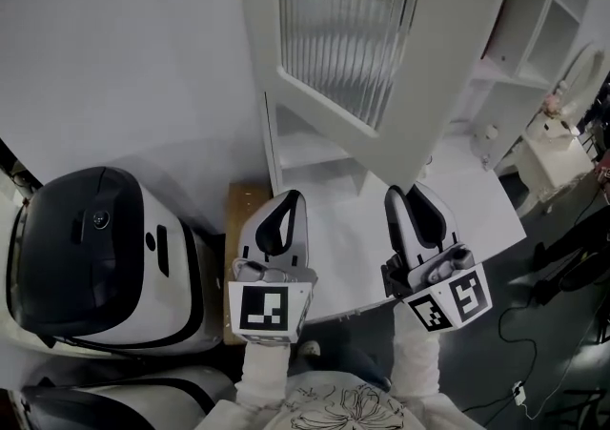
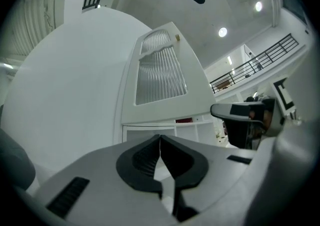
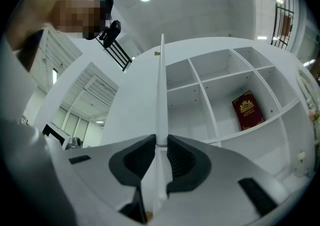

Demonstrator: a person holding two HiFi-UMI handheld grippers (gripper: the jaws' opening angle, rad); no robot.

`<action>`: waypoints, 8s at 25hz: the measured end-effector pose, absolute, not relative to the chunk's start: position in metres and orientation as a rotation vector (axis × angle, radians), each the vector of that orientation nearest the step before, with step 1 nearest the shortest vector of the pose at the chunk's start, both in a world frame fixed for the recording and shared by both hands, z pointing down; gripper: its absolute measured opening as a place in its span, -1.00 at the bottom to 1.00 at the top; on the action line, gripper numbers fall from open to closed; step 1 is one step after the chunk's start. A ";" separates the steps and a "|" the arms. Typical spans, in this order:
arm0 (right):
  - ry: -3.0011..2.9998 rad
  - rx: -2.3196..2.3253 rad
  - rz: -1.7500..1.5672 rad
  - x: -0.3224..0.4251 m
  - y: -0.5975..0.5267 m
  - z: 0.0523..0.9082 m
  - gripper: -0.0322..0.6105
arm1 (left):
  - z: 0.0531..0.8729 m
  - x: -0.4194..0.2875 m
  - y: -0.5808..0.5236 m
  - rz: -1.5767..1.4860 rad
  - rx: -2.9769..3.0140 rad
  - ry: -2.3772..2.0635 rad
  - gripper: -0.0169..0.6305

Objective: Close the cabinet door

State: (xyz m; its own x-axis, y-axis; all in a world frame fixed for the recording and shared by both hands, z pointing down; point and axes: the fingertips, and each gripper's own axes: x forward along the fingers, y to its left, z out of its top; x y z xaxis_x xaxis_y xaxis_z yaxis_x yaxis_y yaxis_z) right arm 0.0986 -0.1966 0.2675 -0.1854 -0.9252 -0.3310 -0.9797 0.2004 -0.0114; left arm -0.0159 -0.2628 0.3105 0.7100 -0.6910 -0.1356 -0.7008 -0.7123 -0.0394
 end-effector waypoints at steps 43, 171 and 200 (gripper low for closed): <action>2.401 -1.531 0.196 0.223 -0.278 0.269 -0.64 | 0.310 0.092 -0.319 0.129 -2.714 1.369 -0.93; 2.215 -1.990 0.206 0.299 -0.344 0.282 -0.77 | 0.298 0.125 -0.358 0.146 -2.627 1.559 -0.93; 2.182 -2.089 0.228 0.299 -0.309 0.292 -0.84 | 0.289 0.130 -0.337 0.186 -2.643 1.523 -0.93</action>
